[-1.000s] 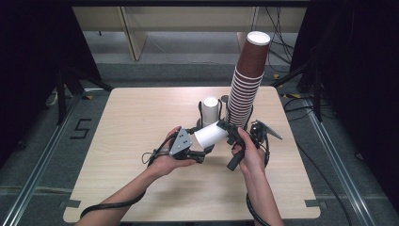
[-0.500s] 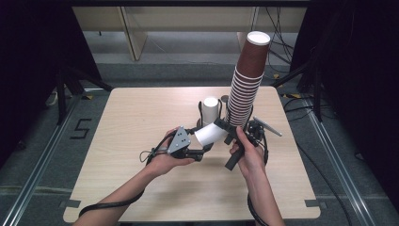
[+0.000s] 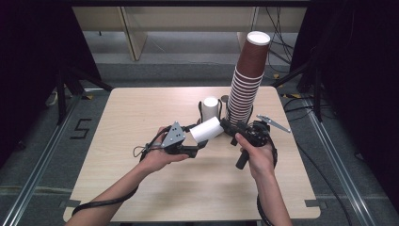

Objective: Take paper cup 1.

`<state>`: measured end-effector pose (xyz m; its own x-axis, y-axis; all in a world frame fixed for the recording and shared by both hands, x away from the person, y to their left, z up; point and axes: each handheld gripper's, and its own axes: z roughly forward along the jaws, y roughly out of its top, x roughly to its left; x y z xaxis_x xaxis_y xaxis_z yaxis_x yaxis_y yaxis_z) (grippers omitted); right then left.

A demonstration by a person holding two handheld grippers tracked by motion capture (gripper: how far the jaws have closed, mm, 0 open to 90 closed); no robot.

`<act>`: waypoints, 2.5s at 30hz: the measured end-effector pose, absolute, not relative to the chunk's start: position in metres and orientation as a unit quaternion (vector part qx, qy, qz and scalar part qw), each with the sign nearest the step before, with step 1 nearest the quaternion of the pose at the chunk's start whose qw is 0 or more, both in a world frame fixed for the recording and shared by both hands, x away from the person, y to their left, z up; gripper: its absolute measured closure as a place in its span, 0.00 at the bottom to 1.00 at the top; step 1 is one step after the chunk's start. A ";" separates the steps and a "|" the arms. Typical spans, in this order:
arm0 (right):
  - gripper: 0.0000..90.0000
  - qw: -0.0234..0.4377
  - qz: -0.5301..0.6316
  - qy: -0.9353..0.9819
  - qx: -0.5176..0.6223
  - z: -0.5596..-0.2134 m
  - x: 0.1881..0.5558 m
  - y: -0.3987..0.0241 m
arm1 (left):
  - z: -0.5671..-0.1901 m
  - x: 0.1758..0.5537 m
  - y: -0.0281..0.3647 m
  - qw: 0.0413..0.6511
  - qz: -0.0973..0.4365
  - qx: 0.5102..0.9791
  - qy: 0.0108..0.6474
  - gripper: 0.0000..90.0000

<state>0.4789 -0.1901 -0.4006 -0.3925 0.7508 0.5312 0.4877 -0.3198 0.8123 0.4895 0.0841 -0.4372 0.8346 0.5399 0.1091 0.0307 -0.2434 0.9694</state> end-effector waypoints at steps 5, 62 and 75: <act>0.17 0.195 0.556 0.656 0.473 -0.401 0.474 -0.195 | -0.429 0.494 0.093 0.560 0.216 0.778 0.186 0.34; 0.20 0.105 0.285 0.949 0.085 -0.409 0.503 -0.176 | -0.375 0.521 0.078 0.251 0.070 0.965 -0.018 0.34; 0.17 0.101 0.290 0.949 0.063 -0.407 0.508 -0.163 | -0.376 0.519 0.066 0.212 0.067 0.974 -0.029 0.33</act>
